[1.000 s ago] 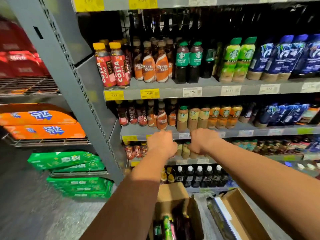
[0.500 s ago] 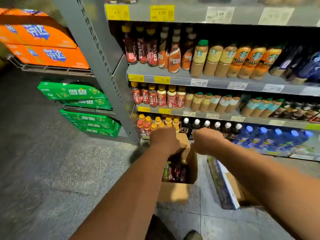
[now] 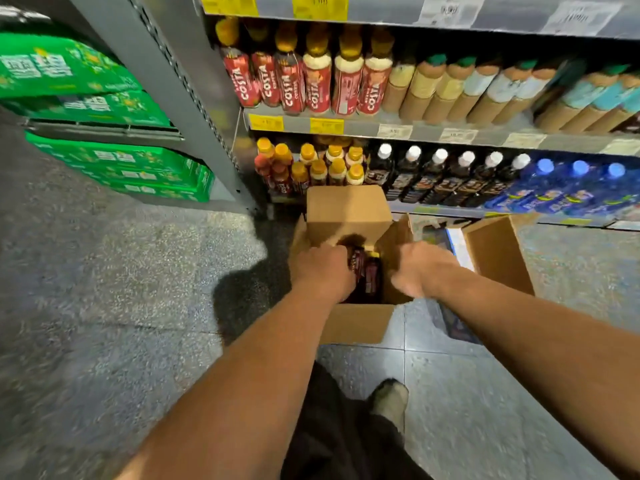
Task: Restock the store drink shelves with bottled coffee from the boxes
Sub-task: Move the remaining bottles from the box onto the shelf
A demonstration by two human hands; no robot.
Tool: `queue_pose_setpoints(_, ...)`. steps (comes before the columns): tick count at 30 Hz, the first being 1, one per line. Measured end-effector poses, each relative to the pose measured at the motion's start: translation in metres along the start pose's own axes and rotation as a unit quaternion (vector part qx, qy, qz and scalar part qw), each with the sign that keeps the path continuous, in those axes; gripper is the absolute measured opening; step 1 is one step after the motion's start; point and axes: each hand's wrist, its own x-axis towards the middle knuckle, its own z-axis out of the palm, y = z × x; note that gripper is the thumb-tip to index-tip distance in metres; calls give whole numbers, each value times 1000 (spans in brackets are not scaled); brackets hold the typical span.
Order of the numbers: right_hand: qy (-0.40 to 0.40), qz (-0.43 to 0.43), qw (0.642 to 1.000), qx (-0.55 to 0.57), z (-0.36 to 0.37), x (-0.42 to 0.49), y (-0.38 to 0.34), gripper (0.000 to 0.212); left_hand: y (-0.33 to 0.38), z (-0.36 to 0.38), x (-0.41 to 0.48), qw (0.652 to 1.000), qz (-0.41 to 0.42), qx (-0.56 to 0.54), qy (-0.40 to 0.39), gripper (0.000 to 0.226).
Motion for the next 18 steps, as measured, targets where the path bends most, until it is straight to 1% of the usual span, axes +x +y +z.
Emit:
queue_pose_setpoints(3,-24,23,999,16,33,27,-5,37,-16,32,25,999,3,-18,-43,17)
queue_pose_setpoints(7,-56,25,997,47,77,70,-16,29,-40,70,56,995,-18,-52,-78,24)
queue_pose_setpoints(10,-74,34,994,75,104,109,-25,24,-56,98,85,991,-47,-82,-98,24)
queue_pose_setpoints(12,-84,38,991,99,121,134,-28,22,-64,119,106,984,-69,-122,-107,25)
queue_pose_setpoints(15,-98,56,984,135,148,171,-29,19,-71,153,138,963,-120,-205,-127,27)
queue_pose_setpoints(18,-98,58,981,156,172,211,-28,18,-77,187,173,920,-205,-307,-130,34)
